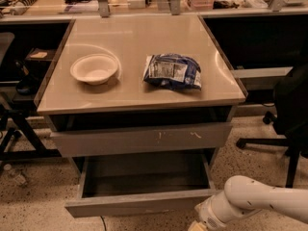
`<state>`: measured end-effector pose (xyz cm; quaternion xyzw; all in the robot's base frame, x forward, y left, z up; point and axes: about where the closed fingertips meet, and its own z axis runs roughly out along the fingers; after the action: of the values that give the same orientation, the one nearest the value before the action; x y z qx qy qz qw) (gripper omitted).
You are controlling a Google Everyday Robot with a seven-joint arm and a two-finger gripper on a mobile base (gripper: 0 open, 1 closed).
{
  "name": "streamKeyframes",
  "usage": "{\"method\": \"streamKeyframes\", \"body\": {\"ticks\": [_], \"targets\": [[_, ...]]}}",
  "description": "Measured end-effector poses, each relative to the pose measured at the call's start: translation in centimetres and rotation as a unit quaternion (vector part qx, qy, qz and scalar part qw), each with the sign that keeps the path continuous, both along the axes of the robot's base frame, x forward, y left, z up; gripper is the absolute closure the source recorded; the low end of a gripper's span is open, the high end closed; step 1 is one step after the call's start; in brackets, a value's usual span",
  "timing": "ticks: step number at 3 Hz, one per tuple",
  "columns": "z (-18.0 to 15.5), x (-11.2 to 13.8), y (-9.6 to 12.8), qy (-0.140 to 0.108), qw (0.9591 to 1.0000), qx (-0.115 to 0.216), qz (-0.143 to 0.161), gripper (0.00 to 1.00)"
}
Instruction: Close middle drawer
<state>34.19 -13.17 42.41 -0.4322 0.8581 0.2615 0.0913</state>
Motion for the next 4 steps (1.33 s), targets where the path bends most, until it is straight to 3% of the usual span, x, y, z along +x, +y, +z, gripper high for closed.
{"method": "streamKeyframes", "body": {"ticks": [3, 4], "targets": [[0.0, 0.0, 0.0, 0.0, 1.0, 0.0, 0.0, 0.89], [0.5, 2.5, 1.0, -0.026, 0.9995, 0.004, 0.016, 1.0]]}}
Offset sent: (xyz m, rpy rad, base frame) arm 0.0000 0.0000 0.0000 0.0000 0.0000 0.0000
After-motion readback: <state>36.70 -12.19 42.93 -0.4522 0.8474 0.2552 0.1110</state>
